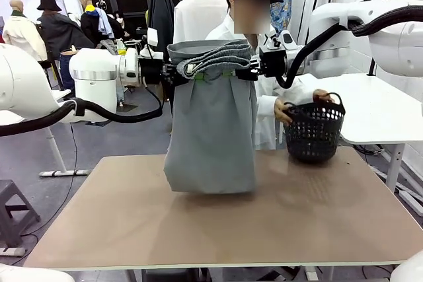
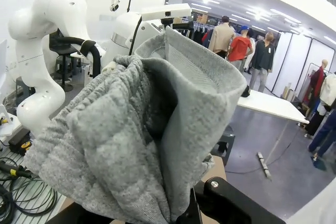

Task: Fold the training pants.
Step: Fold the Training pants in half.

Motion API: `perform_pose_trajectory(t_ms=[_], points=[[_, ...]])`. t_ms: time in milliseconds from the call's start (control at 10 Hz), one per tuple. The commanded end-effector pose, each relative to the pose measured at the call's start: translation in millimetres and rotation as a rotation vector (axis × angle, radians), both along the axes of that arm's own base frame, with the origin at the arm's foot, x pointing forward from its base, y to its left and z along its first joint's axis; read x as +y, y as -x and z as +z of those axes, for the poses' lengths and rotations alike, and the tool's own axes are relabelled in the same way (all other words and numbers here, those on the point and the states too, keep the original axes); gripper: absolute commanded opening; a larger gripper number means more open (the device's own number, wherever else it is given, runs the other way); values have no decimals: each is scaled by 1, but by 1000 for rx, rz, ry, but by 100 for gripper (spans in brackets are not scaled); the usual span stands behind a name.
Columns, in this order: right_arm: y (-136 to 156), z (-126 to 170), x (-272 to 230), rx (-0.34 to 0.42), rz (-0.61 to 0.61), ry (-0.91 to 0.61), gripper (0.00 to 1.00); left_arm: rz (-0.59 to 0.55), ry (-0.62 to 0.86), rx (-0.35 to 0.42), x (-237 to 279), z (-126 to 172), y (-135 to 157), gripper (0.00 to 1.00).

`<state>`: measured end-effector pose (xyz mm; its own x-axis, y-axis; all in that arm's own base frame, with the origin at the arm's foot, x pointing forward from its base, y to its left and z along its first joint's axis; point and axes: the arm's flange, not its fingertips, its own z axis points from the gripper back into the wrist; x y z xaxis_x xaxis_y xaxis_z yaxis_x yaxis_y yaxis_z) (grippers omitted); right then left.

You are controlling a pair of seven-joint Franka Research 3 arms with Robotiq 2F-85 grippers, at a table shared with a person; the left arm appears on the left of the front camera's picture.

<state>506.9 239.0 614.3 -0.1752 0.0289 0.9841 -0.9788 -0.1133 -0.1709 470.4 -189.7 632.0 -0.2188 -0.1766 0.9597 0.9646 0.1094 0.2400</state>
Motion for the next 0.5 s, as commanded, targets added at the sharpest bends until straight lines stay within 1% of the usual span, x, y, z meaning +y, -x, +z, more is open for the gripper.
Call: perform_pose_trajectory(t_ms=[0,200,300,400], points=[[5,1,0,-3,8,0,0,0,0,-4,0,2,4,0],[0,0,0,0,-1,0,0,-1,0,0,-1,0,0,0],[-13,3,1,-12,-15,-8,0,12,20,8,-1,-2,-14,0],[-28,8,1,-20,-22,-2,0,18,11,-18,-3,-2,-31,0]])
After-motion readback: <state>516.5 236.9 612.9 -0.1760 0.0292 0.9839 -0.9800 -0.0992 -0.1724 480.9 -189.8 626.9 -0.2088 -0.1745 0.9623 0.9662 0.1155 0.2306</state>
